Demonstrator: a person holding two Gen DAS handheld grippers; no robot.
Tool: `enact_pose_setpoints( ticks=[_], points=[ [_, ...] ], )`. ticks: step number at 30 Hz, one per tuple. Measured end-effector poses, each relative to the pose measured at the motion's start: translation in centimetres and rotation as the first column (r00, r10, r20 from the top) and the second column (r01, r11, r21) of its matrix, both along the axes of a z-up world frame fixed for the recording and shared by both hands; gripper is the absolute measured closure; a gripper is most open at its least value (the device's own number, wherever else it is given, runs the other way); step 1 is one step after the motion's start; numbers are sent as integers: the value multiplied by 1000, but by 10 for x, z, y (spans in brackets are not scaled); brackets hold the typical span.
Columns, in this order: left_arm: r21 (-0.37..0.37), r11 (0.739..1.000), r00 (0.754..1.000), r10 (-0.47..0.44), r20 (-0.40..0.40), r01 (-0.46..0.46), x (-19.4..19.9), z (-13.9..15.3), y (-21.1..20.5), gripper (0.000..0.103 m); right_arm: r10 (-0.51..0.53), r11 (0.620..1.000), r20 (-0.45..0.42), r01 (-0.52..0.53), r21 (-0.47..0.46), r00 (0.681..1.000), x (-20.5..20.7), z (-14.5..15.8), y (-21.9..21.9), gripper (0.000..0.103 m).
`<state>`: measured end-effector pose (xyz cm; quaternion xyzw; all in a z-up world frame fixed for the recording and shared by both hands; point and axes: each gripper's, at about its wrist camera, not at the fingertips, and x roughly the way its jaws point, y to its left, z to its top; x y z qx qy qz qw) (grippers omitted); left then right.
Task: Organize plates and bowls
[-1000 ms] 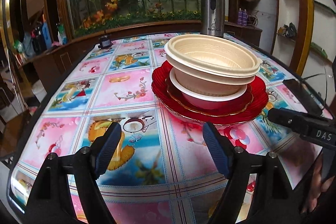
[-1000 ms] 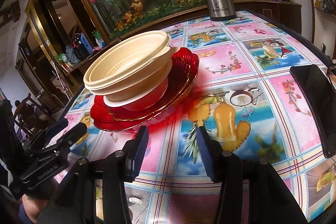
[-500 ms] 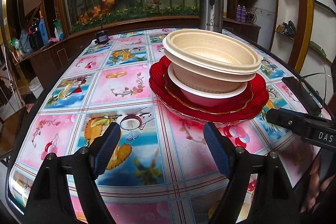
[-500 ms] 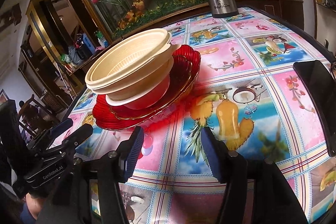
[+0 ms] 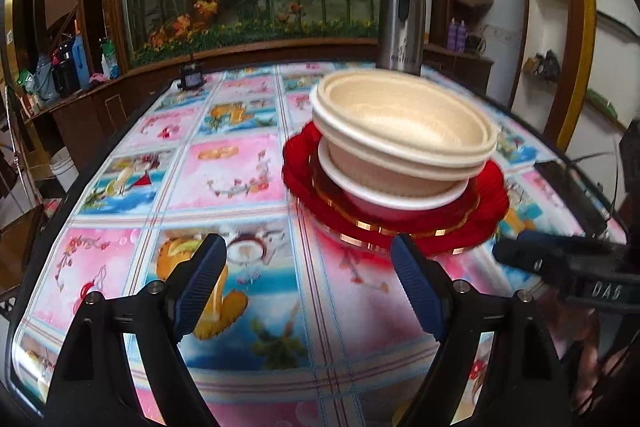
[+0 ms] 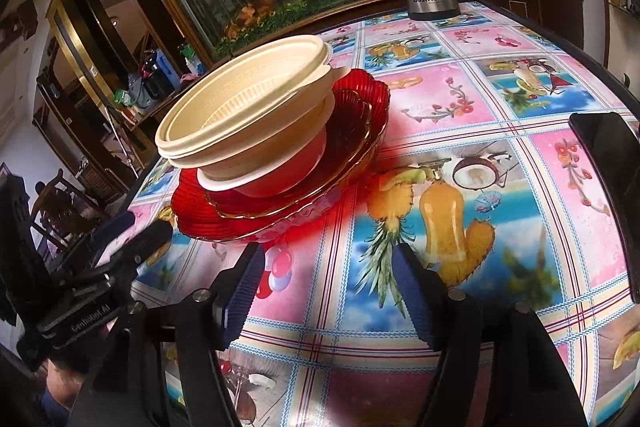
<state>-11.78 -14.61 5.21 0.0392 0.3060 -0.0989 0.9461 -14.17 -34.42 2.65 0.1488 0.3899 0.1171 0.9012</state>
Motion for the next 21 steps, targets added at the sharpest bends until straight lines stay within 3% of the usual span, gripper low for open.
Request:
enact_pose_setpoints(
  ticks=[5, 11, 15, 21],
  points=[
    [-30, 998, 998, -59, 1, 59, 6, 4, -2, 15, 16, 1000, 10, -16, 1, 1000, -1, 1, 2, 30],
    [-6, 998, 998, -61, 8, 61, 7, 6, -9, 15, 20, 1000, 13, -20, -1, 1000, -2, 1, 2, 30],
    [-34, 995, 995, -91, 33, 92, 4, 11, -9, 15, 25, 1000, 12, -25, -2, 1000, -2, 0, 3, 30],
    [86, 995, 998, -46, 40, 42, -1, 9, -19, 15, 22, 1000, 21, -22, 2, 1000, -4, 1, 2, 30]
  ],
)
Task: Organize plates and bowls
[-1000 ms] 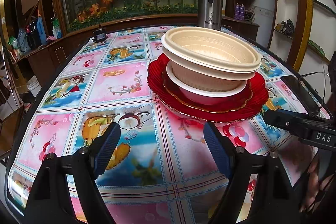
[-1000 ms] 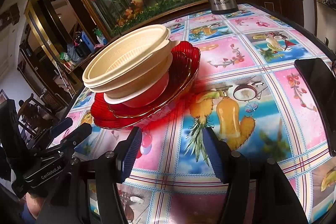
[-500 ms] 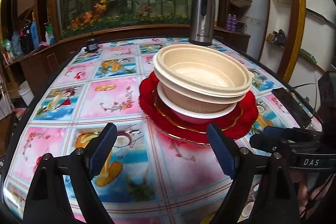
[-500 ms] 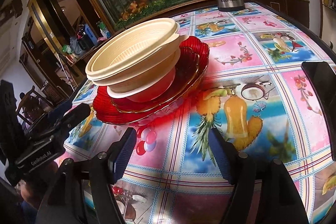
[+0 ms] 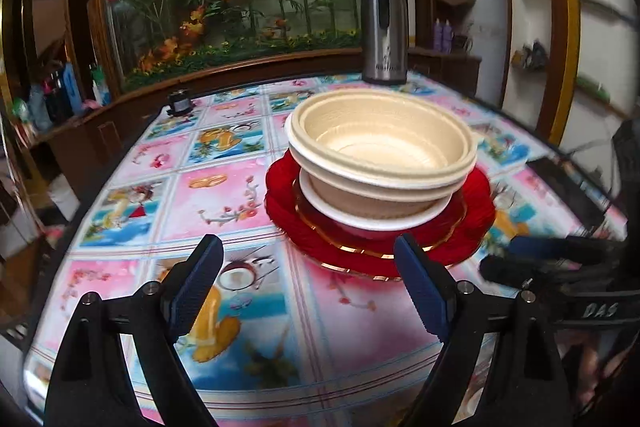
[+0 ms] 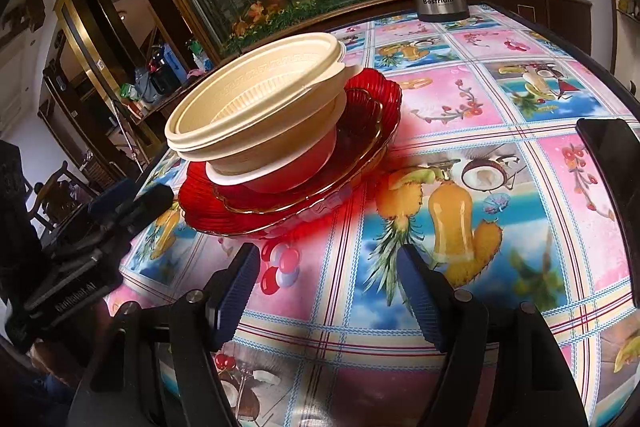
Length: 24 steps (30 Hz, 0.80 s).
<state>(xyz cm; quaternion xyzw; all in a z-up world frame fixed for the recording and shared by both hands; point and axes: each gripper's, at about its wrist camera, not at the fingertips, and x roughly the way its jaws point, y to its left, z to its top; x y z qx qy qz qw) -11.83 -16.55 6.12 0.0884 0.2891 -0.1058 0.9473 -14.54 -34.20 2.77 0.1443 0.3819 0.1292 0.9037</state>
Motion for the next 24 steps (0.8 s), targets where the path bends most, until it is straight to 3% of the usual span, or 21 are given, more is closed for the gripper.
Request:
enact_pose_setpoints(
  ticks=[3, 12, 24],
  points=[
    [24, 999, 1000, 23, 2, -23, 1, -1, 2, 15, -16, 1000, 14, 16, 2, 1000, -3, 1, -1, 30],
    [-46, 996, 991, 67, -114, -72, 19, -6, 22, 15, -65, 998, 25, 65, 9, 998, -8, 4, -8, 23],
    [-15, 998, 989, 61, -134, -64, 20, -10, 17, 15, -67, 998, 22, 67, 6, 998, -6, 4, -7, 16]
  ],
)
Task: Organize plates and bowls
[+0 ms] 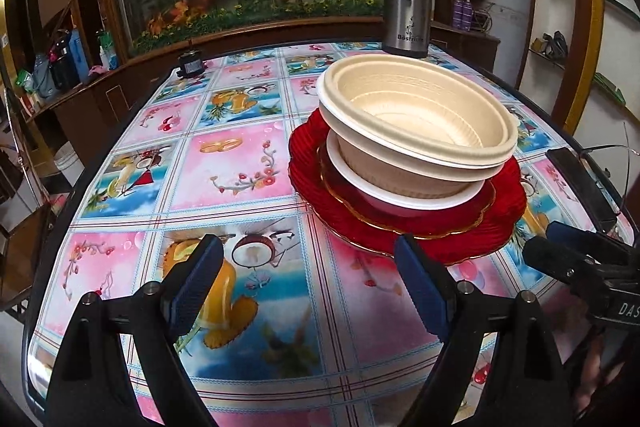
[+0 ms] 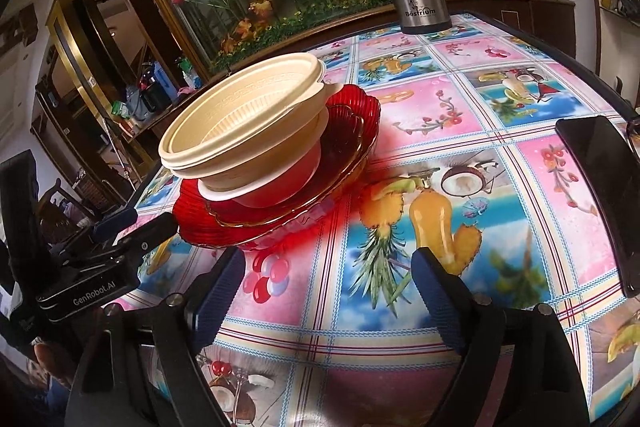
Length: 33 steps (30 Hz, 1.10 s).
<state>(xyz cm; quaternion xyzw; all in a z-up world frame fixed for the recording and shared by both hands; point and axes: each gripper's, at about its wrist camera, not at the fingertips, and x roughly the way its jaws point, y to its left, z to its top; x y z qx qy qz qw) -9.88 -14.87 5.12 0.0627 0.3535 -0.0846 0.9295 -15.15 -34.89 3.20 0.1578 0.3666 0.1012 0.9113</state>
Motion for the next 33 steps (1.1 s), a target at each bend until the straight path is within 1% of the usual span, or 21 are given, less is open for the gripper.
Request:
enact_pose_setpoints(
  ticks=[8, 15, 33],
  points=[
    [14, 1000, 1000, -2, 3, 2, -1, 0, -1, 15, 2, 1000, -1, -2, -2, 1000, 0, -1, 0, 16],
    [15, 1000, 1000, -2, 3, 2, -1, 0, -1, 15, -2, 1000, -4, 2, 7, 1000, 1, -2, -1, 14],
    [18, 1000, 1000, 0, 4, 0, -1, 0, -2, 15, -4, 1000, -5, 4, 7, 1000, 0, -1, -1, 14]
  ],
)
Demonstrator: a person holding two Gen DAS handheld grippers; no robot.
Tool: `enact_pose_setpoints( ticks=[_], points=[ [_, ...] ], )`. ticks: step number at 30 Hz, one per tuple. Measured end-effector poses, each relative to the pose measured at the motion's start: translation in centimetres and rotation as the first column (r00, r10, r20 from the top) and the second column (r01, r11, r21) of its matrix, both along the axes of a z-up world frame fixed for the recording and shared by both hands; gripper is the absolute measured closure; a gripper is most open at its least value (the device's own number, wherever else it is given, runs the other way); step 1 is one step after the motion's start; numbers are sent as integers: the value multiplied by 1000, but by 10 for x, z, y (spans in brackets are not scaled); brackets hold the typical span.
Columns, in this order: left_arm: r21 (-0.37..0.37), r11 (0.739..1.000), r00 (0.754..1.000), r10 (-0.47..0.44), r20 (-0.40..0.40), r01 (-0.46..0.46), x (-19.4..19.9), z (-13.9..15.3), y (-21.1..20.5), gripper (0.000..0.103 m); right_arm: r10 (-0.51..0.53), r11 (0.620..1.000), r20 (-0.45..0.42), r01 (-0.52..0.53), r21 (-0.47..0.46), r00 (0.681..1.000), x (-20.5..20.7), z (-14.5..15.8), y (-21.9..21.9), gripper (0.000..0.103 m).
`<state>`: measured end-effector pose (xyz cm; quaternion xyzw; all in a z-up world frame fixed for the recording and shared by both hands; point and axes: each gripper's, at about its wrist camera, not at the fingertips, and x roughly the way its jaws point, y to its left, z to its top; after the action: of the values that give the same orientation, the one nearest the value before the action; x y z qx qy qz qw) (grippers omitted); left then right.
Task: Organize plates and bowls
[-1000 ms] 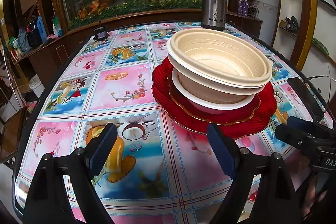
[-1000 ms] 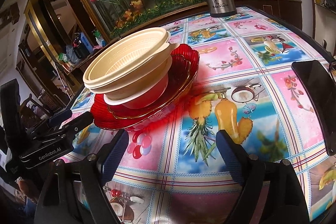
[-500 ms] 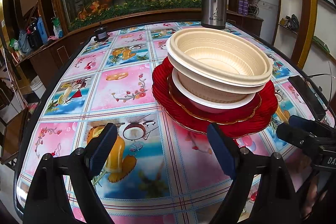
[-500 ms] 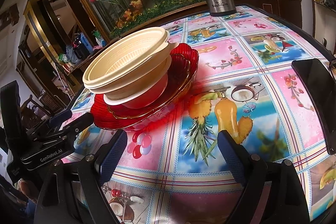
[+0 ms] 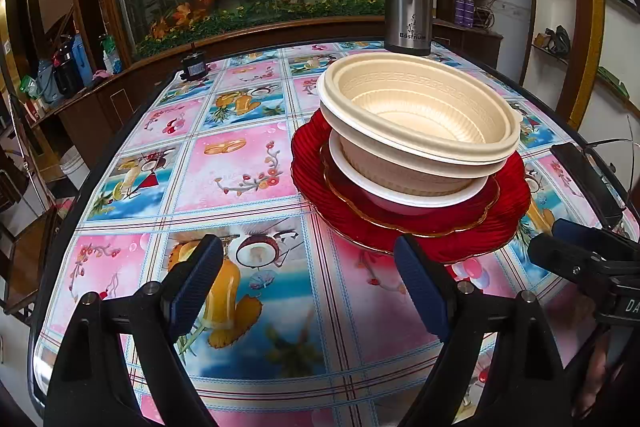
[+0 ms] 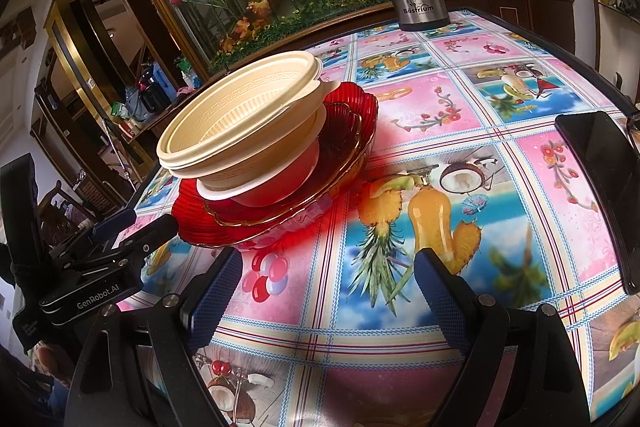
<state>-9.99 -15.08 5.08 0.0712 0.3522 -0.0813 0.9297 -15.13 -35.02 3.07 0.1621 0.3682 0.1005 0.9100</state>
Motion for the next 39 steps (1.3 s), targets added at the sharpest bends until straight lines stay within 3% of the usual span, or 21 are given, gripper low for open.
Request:
enact_pose_setpoints(
  ticks=[8, 29, 39],
  points=[
    [49, 998, 1000, 30, 9, -31, 0, 2, 2, 15, 2, 1000, 7, -2, -2, 1000, -2, 1, 0, 14],
    [92, 993, 997, 72, -42, -68, 5, -1, 2, 15, 1, 1000, 16, -1, 0, 1000, -5, 4, 0, 14],
    [122, 991, 998, 61, -27, -57, -1, -1, -7, 15, 0, 1000, 18, 0, 0, 1000, -6, 5, 0, 14]
  ],
)
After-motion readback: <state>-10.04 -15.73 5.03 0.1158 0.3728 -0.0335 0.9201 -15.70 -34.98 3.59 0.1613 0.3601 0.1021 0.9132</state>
